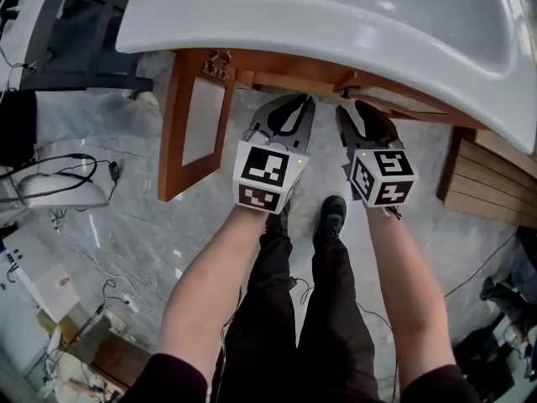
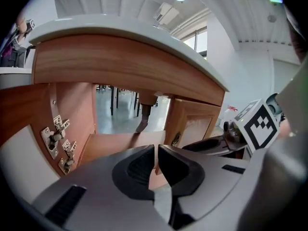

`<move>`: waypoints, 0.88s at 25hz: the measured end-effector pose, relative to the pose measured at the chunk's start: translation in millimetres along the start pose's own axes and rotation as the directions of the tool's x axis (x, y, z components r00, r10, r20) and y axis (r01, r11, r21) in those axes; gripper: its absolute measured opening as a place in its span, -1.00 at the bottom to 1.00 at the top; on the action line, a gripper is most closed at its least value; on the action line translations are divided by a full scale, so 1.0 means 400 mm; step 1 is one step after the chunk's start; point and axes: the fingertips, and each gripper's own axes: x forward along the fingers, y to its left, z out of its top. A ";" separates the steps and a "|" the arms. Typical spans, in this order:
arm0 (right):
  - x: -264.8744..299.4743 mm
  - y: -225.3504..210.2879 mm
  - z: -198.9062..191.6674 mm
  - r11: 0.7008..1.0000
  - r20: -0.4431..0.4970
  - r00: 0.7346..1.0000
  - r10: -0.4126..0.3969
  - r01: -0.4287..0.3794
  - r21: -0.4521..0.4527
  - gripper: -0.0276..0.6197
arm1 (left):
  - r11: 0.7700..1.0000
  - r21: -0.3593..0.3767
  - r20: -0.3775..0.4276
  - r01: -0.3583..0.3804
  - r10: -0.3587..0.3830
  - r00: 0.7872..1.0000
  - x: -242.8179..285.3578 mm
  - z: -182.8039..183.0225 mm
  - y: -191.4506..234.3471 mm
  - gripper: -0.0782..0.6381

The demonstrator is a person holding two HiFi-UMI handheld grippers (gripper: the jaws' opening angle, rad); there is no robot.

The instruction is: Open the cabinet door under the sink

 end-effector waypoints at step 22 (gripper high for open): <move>0.079 -0.024 -0.066 0.963 -0.020 0.970 -0.241 0.242 0.116 -0.63 | 0.964 0.158 0.012 0.214 -0.219 0.976 -0.032 0.020 0.018 -0.42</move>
